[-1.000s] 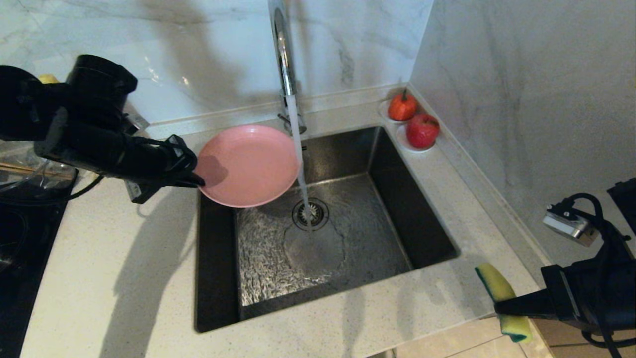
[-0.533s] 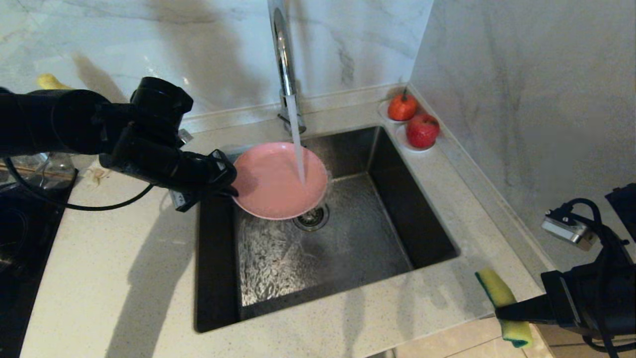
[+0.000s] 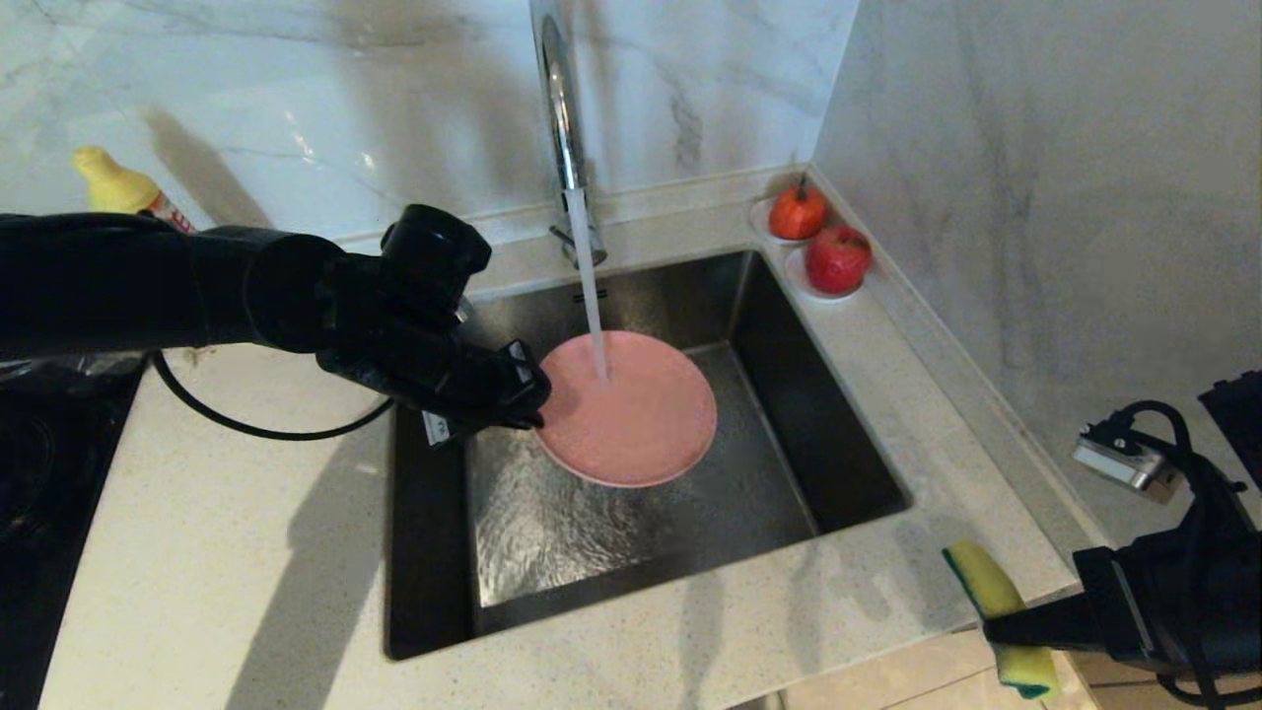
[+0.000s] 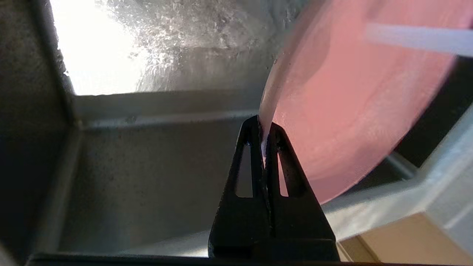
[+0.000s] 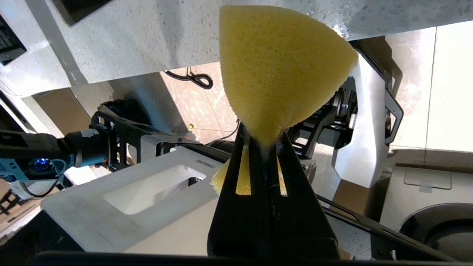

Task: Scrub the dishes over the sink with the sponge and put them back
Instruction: Wash the plate

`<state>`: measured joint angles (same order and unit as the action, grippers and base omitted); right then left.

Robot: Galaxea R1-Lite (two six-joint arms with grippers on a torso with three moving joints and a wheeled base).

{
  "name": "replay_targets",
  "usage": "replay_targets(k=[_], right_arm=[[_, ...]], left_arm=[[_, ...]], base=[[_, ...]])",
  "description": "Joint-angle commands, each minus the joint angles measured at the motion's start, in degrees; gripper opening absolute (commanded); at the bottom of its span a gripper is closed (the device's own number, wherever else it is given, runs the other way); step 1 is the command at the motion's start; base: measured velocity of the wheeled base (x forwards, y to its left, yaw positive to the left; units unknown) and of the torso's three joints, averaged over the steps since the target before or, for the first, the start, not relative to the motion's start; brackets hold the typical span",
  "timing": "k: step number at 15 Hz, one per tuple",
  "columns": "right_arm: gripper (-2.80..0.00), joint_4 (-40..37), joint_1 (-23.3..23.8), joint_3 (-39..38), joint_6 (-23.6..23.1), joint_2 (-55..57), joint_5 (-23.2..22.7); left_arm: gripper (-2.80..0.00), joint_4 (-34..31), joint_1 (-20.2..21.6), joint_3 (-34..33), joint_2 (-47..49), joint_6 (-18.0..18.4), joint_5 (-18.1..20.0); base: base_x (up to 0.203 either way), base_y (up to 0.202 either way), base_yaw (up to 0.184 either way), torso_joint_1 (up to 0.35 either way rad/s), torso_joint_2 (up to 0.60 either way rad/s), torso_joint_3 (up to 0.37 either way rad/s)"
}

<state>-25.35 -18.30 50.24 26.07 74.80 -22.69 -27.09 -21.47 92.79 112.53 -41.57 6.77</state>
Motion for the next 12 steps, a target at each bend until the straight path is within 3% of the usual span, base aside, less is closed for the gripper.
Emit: replay_targets(k=[1,7,10,12], right_arm=[[-2.8,-0.1,-0.2,-0.1,0.0,-0.4,-0.2],[-2.8,-0.2,-0.2,-1.4,0.0,-2.2,-0.1],[-2.8,-0.2,-0.2,-3.4,0.1,-3.1,-0.2],[-2.8,-0.2,-0.3,-3.3,0.1,-3.2,-0.2]], left_arm=[[-2.8,1.9,-0.4,-2.1,0.1,-0.3,-0.3],[-2.8,2.2,3.3,-4.5,-7.1,1.5,-9.9],[-2.8,4.0,6.9,-7.0,-13.8,9.4,-11.0],[-2.8,10.3,8.1,-11.7,-17.4,14.2,-11.3]], base=[[0.0,0.0,0.0,0.0,0.0,0.0],[0.0,0.0,0.0,0.0,0.0,0.0],[0.0,0.0,0.0,0.0,0.0,0.0],[0.0,0.0,0.0,0.0,0.0,0.0]])
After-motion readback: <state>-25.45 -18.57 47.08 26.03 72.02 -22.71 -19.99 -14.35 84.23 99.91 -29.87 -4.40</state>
